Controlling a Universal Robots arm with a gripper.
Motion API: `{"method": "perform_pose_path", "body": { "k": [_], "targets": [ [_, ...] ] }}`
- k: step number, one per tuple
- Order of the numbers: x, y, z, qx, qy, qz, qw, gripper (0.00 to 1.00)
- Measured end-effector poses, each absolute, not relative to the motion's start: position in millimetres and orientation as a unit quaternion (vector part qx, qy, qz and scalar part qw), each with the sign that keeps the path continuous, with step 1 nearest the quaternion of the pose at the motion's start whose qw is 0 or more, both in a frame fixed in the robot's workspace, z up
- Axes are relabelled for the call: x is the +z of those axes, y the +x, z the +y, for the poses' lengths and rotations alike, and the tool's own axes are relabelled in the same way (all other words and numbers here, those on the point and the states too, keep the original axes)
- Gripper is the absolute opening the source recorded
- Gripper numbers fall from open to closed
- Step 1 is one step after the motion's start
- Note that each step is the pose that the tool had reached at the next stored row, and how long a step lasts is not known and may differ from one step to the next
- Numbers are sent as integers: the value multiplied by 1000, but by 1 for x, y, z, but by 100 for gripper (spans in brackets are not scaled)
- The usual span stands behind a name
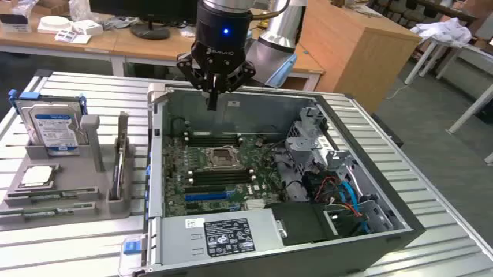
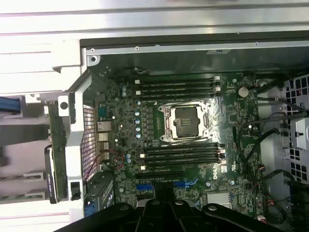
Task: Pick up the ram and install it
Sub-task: 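Reach for the ram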
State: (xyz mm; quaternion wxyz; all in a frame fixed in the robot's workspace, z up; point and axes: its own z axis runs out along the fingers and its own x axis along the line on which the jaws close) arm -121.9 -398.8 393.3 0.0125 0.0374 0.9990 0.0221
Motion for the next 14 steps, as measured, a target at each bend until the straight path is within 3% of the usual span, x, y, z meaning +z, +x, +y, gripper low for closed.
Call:
{"method": "perform_pose_path", "body": {
  "k": [14],
  "targets": [
    [393,-123,-399,22,37,999,13,11]
  ]
}}
